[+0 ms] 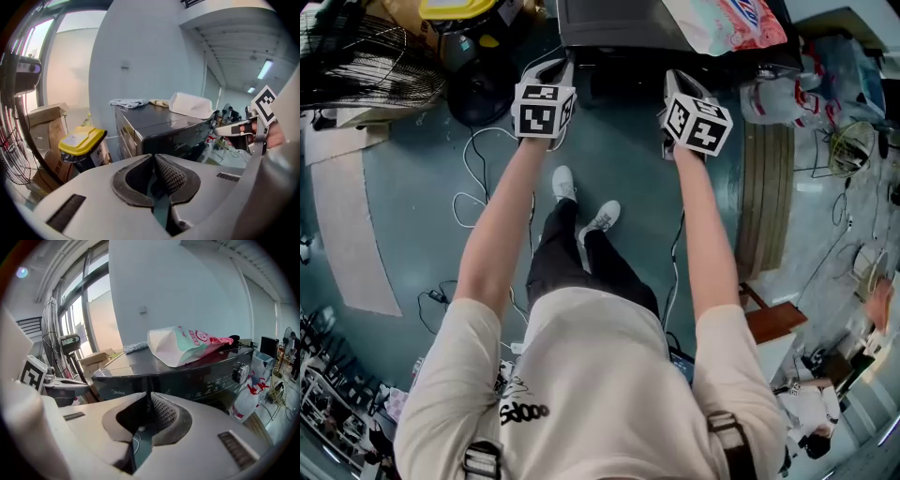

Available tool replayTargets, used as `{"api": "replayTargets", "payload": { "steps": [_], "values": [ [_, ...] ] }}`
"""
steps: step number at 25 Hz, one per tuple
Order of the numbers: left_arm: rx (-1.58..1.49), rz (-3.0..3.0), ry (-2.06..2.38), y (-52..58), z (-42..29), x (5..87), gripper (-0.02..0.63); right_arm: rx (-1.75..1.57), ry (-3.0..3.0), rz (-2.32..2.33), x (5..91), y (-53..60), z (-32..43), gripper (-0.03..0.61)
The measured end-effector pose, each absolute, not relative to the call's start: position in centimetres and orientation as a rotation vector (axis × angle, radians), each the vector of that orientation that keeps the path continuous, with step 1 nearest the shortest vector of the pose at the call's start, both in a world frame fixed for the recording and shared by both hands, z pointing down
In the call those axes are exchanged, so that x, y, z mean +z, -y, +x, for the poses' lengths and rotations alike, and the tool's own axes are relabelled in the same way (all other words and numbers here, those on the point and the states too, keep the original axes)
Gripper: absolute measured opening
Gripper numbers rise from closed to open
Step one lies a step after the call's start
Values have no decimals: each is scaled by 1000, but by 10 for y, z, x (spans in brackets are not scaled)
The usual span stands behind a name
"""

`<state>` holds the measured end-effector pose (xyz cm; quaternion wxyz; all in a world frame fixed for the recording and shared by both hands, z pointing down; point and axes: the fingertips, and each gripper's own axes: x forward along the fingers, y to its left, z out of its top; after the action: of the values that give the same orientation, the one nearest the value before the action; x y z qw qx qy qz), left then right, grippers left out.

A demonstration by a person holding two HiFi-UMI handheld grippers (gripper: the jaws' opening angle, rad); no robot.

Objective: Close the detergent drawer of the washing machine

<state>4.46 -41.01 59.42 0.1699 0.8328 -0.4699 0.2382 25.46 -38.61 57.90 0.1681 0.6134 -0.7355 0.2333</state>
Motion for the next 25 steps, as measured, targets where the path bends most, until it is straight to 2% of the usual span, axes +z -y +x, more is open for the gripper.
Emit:
{"api": "replayTargets", "payload": {
  "steps": [3, 25],
  "values": [
    [666, 2421, 1319, 392, 45, 576, 18, 633, 2120, 1723, 564, 360, 257, 9],
    [346, 2817, 1417, 258, 27, 358, 18, -15, 2282, 1642, 343, 218, 234, 8]
  ]
}}
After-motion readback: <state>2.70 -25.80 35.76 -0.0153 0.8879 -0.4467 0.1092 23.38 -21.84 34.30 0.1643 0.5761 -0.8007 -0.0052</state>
